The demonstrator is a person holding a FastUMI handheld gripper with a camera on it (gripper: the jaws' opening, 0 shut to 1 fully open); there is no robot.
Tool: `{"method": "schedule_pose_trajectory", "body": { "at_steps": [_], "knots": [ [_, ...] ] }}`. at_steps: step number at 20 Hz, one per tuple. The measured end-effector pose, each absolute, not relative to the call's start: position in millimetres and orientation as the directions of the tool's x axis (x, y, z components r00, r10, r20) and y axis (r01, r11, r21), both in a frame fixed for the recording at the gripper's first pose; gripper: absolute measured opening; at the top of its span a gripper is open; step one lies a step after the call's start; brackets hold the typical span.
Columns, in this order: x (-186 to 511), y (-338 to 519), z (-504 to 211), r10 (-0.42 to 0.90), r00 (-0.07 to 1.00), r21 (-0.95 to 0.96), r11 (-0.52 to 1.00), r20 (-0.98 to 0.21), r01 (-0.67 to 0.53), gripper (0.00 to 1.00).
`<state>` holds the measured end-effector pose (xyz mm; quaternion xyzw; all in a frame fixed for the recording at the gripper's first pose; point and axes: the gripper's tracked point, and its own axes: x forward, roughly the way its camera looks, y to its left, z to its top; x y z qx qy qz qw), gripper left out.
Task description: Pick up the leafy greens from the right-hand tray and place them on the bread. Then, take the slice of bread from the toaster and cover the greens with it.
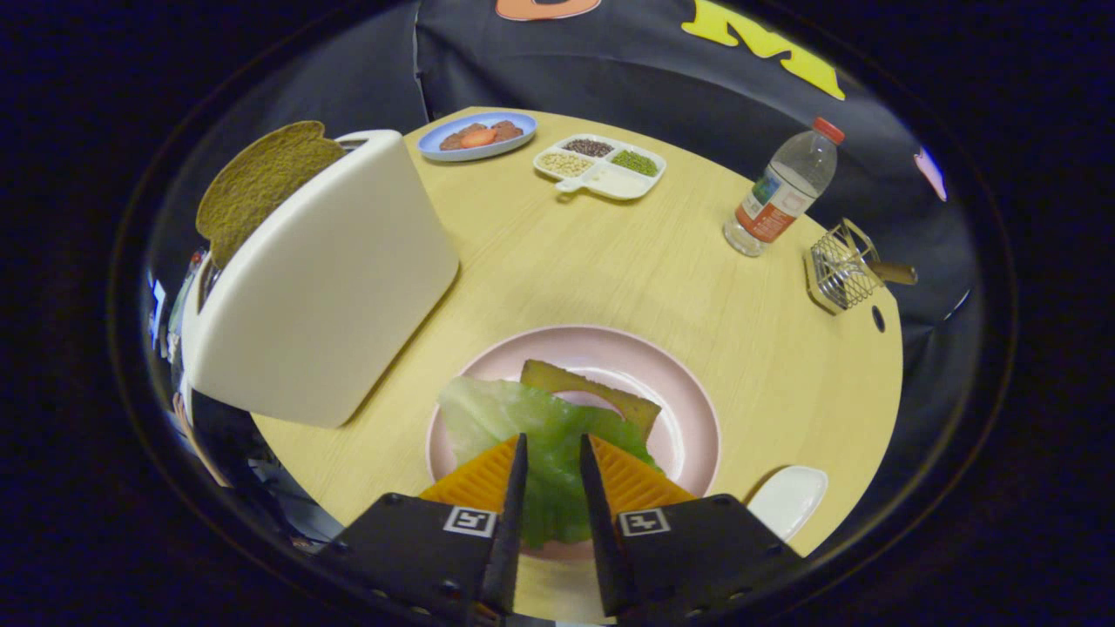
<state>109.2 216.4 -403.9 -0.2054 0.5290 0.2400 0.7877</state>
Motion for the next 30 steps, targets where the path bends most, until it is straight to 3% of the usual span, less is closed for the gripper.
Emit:
{"method": "schedule_pose_trajectory", "body": {
  "at_steps": [7,8,12,16,20,30],
  "knots": [
    [106,217,-376,0.191,0.4,-0.084,0.813,-0.896,-0.577,0.55],
    [104,220,-364,0.206,0.419,-0.086,0.811,-0.884,-0.579,0.67],
    [93,237,-311,0.259,0.485,-0.082,0.813,-0.835,-0.576,0.91],
    [82,265,-258,0.31,0.529,-0.045,0.831,-0.79,-0.554,0.98],
    [72,304,-219,0.364,0.547,0.006,0.836,-0.754,-0.548,0.97],
    [76,407,-229,0.345,0.468,0.112,0.883,-0.813,-0.456,0.96]
  ]
}}
